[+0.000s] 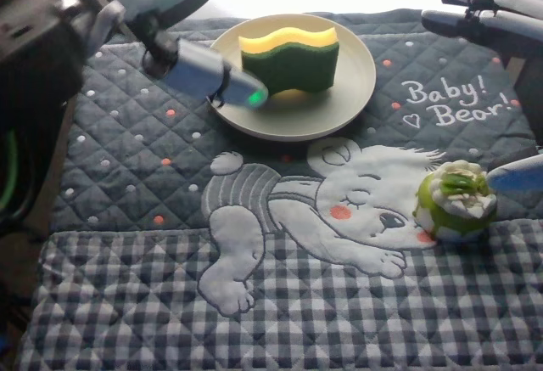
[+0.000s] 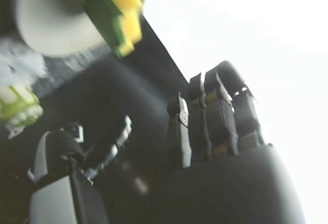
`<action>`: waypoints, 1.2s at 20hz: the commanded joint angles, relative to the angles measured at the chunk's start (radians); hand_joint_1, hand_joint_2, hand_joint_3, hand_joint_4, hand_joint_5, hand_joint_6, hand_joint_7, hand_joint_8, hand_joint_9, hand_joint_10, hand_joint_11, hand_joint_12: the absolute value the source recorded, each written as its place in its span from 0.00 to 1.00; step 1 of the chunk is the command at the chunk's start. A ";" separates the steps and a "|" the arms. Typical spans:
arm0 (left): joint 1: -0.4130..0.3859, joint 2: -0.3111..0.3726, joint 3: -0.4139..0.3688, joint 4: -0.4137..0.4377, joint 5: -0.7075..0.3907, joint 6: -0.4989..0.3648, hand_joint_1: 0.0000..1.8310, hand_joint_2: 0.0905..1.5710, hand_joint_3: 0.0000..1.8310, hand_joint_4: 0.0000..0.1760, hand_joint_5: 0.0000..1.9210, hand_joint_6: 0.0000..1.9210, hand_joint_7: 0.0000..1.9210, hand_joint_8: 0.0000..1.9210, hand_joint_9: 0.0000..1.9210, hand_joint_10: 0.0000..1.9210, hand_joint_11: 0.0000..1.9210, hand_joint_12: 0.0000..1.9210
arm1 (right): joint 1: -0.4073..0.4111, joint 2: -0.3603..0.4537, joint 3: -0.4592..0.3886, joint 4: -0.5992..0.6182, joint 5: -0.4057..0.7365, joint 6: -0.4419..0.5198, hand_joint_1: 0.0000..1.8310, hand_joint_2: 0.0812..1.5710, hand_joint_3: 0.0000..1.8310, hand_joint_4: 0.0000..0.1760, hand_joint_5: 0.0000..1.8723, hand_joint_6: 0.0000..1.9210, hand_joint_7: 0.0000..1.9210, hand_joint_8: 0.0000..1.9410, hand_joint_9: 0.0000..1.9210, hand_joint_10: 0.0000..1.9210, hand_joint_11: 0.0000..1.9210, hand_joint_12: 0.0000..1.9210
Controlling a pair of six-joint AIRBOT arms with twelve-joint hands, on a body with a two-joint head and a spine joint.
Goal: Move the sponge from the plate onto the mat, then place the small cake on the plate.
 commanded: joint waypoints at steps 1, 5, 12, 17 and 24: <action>-0.026 -0.023 0.020 -0.003 -0.093 -0.002 0.37 0.51 0.00 0.45 0.18 0.00 0.19 0.00 0.18 0.01 0.01 0.47 | 0.016 0.000 0.002 0.044 0.126 0.002 0.31 0.51 0.00 1.00 0.00 0.00 0.00 0.00 0.00 0.00 0.00 0.21; -0.066 -0.166 0.190 -0.079 0.022 -0.002 0.44 0.50 0.00 0.27 0.24 0.00 0.32 0.00 0.32 0.01 0.10 0.46 | 0.016 -0.031 0.020 0.044 0.127 0.002 0.42 0.51 0.00 1.00 0.00 0.00 0.00 0.00 0.00 0.00 0.00 0.08; -0.074 -0.299 0.344 -0.132 0.131 -0.006 0.66 0.63 0.00 0.00 0.55 0.28 0.61 0.28 0.56 0.01 0.27 0.52 | 0.016 -0.052 0.037 0.039 0.126 0.002 0.44 0.52 0.00 1.00 0.01 0.00 0.00 0.00 0.00 0.00 0.00 0.06; -0.067 -0.272 0.307 -0.120 0.077 -0.052 0.75 0.71 0.00 0.00 0.46 0.51 0.48 0.55 0.45 0.69 0.32 0.58 | 0.015 -0.054 0.037 0.036 0.126 0.005 0.48 0.54 0.00 1.00 0.02 0.00 0.00 0.00 0.00 0.00 0.00 0.02; -0.014 0.077 -0.027 0.151 -0.173 -0.249 0.68 0.67 0.00 0.01 0.54 0.42 0.58 0.44 0.53 0.22 0.12 0.75 | 0.015 -0.036 0.020 0.035 0.129 0.029 0.48 0.53 0.00 1.00 0.05 0.00 0.00 0.00 0.00 0.00 0.00 0.00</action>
